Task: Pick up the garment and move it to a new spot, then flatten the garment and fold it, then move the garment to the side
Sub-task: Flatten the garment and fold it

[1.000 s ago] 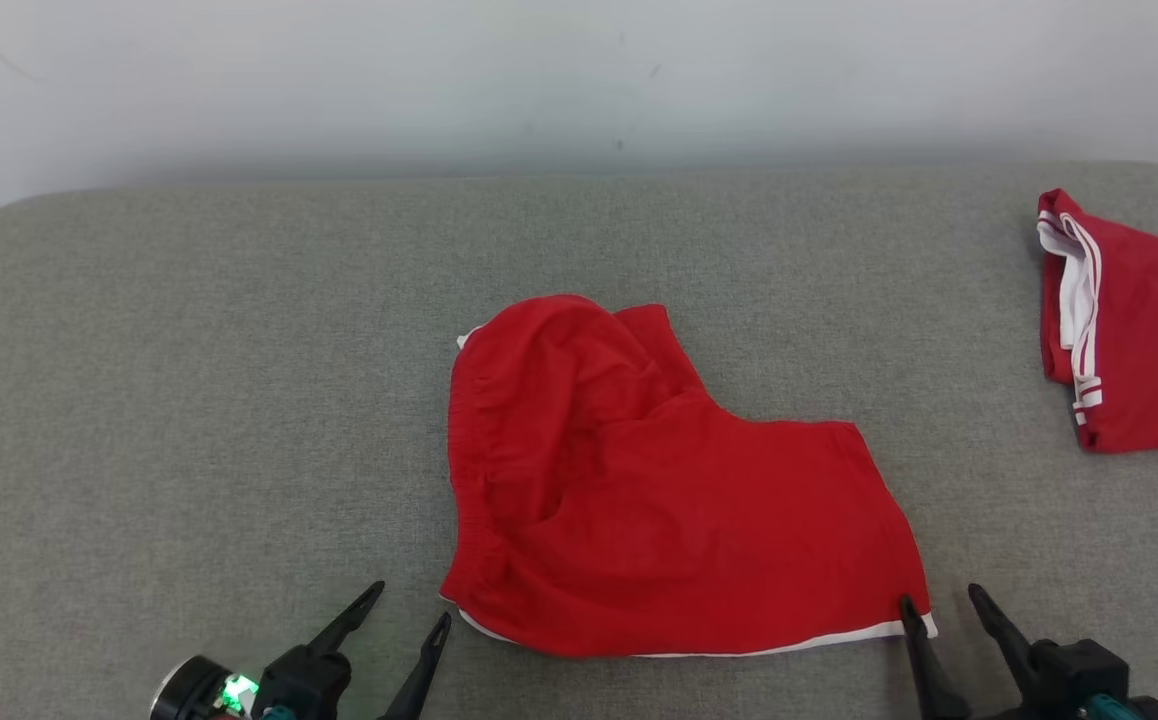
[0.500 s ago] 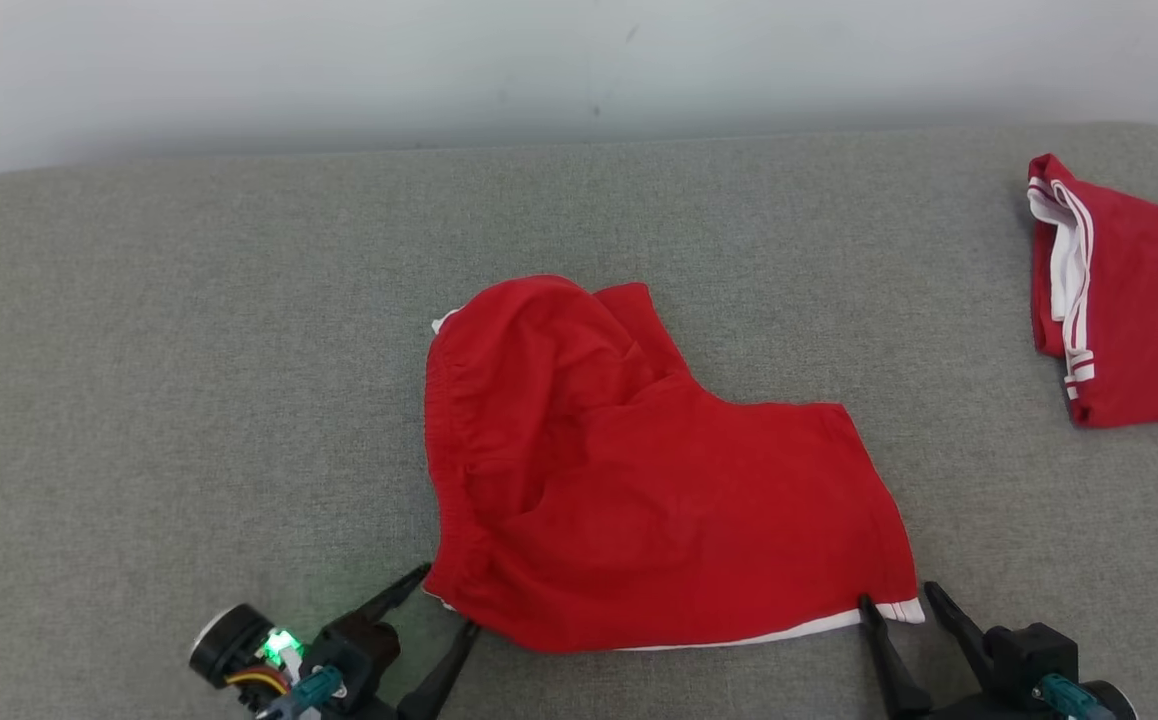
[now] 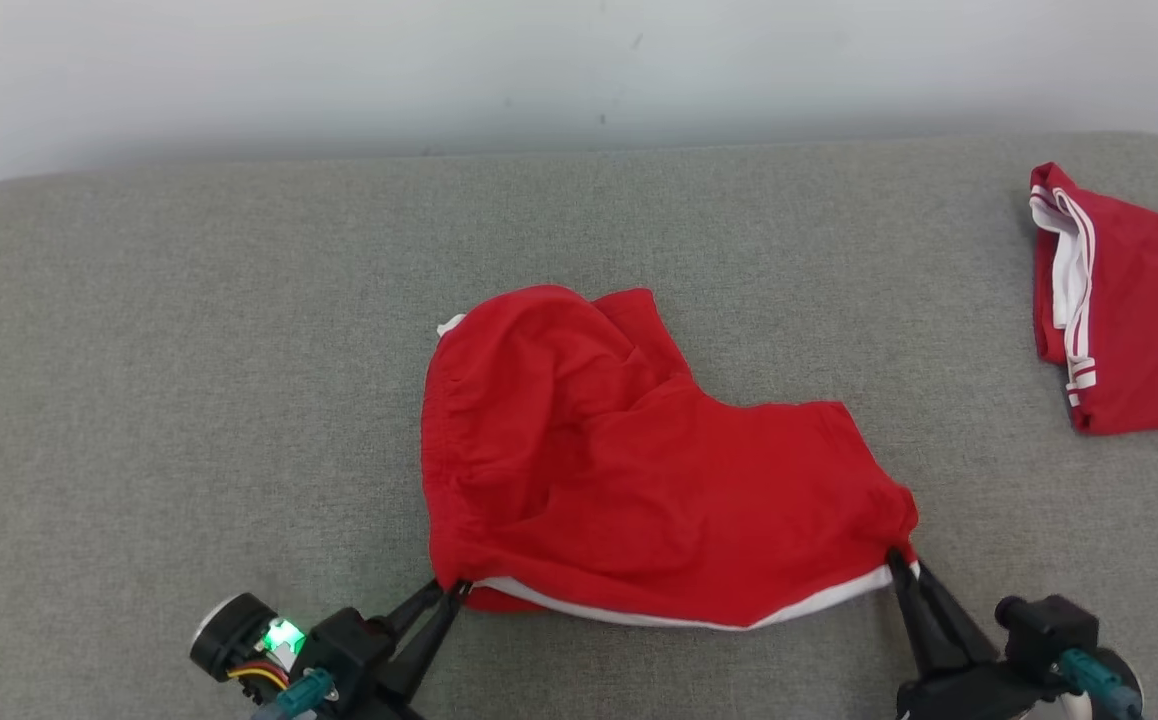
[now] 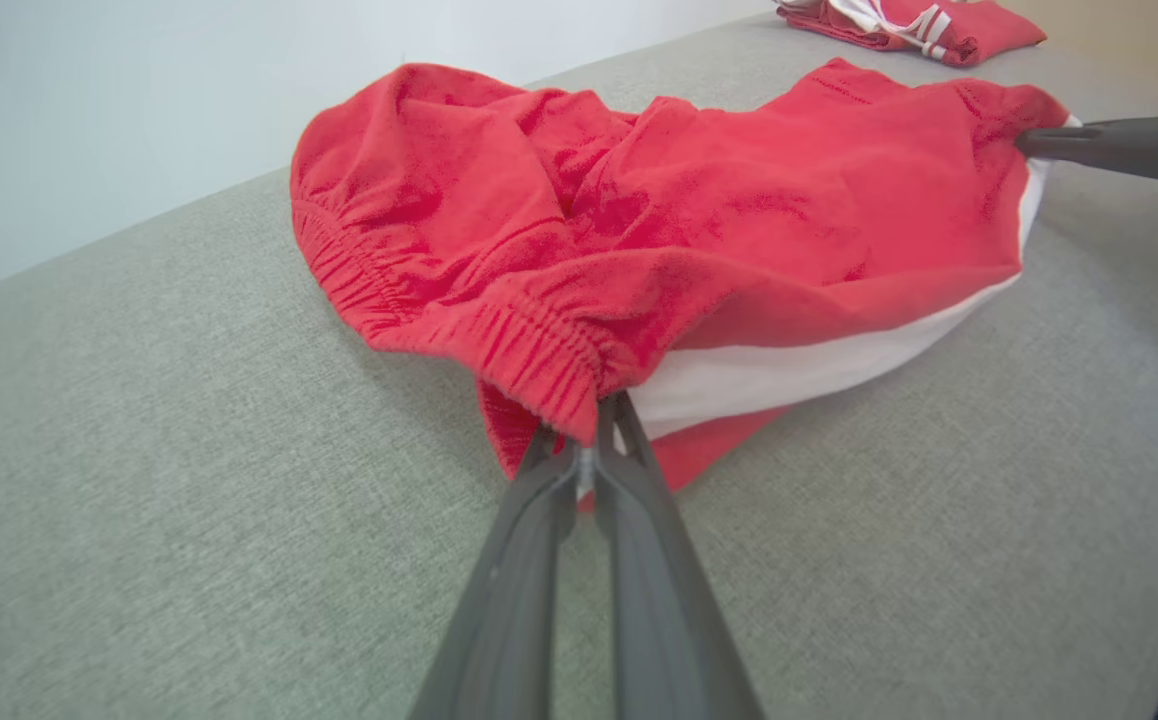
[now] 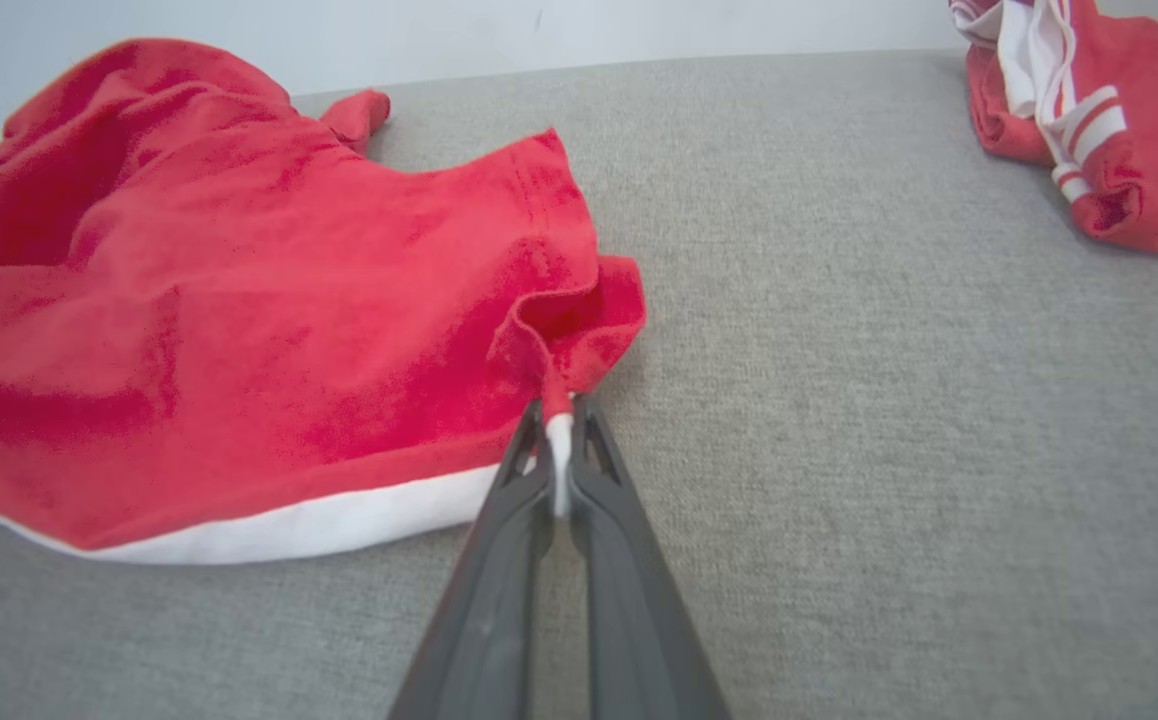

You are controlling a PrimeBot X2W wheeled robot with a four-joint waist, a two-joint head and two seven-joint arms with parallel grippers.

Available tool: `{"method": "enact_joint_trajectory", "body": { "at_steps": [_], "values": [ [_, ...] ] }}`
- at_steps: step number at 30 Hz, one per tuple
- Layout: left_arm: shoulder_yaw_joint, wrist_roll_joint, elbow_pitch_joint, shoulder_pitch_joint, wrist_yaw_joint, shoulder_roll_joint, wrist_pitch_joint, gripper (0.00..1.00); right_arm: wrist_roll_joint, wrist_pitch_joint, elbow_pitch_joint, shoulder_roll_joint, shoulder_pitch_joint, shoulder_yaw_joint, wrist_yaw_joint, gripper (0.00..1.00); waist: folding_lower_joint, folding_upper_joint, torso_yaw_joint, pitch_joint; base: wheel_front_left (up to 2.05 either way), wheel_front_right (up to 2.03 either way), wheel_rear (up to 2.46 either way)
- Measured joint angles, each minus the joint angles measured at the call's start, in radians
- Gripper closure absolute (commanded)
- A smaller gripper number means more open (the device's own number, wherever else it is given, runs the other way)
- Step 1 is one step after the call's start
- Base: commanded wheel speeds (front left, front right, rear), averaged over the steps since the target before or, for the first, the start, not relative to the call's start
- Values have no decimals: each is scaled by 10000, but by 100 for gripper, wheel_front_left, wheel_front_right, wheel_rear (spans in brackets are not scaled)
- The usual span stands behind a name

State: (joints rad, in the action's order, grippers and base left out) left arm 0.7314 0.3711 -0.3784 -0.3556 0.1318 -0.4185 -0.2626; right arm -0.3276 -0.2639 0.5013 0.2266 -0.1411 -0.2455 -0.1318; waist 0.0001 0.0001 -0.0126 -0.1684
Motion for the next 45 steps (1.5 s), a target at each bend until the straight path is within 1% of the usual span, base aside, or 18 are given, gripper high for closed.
{"method": "enact_joint_trajectory", "body": {
  "at_steps": [4, 7, 10, 13, 15, 19, 23, 28, 29, 33, 36, 40, 43, 45],
  "values": [
    [-393, 81, 522, 78, 0, -105, 0, 100, -138, -2, -851, 71, -67, 192, 0, 100, -1, 0, -1, 125, 0, 0, 0],
    [-610, 157, 882, -309, 0, -280, 0, 100, -334, 2, -1313, 255, -590, 174, 0, 100, -2, 0, -23, 92, 0, 0, 0],
    [-717, 420, 1083, -1345, 0, -508, 0, 100, -433, 236, -1588, 495, -1682, 104, 0, 100, -2, 0, -62, -72, 0, 0, 0],
    [-458, 779, 1095, -2795, 0, -782, 27, 100, -606, 642, -1643, 593, -3102, 125, 0, 100, -2, 0, -100, -367, 0, 0, 0],
    [-219, 1156, 1081, -3989, 0, -997, 226, 100, -842, 897, -1569, 591, -4220, 224, 0, 100, -1, 0, -126, -647, 0, 0, 0],
    [213, 2196, 1003, -6698, 0, -1210, 890, 100, -965, 1496, -1089, 679, -6673, 497, 0, 100, 0, 0, -165, -1397, 0, 0, 0],
    [589, 3066, 637, -9321, 0, -1348, 1427, 100, -1108, 2048, -493, 731, -9221, 725, 0, 100, 2, 2, -175, -2296, 0, 0, 0],
    [957, 3866, -209, -12320, 0, -1377, 1756, 100, -1197, 2669, 441, 631, -12367, 1241, 0, 100, 3, 1, -189, -3488, 0, 0, 0],
    [1095, 4238, -652, -13334, 0, -1308, 1837, 100, -1078, 2834, 890, 614, -13460, 1386, 0, 100, 3, 2, -196, -3954, 0, 0, 0],
    [1304, 4688, -1488, -14963, 2, -1179, 2017, 100, -725, 2989, 1781, 525, -15317, 1615, 0, 100, 4, 3, -224, -4805, 0, 0, 0],
    [1469, 4972, -1983, -15926, 0, -1003, 2027, 100, -372, 2949, 2357, 447, -16348, 1668, 0, 100, 3, 2, -259, -5358, 0, 0, 0],
    [1879, 5200, -2550, -16704, 2, -811, 1954, 100, 33, 2798, 3080, 380, -17228, 1639, 0, 100, 4, 3, -307, -5916, 0, 0, 0],
    [2069, 5586, -2938, -17036, 0, -696, 1799, 100, 184, 2638, 3534, 303, -17677, 1628, 0, 100, 2, 2, -334, -6183, 0, 0, 0],
    [2326, 5657, -3085, -17186, 0, -660, 1733, 100, 309, 2568, 3816, 274, -17867, 1586, 0, 100, 1, 2, -345, -6297, 0, 0, 0]
  ]
}}
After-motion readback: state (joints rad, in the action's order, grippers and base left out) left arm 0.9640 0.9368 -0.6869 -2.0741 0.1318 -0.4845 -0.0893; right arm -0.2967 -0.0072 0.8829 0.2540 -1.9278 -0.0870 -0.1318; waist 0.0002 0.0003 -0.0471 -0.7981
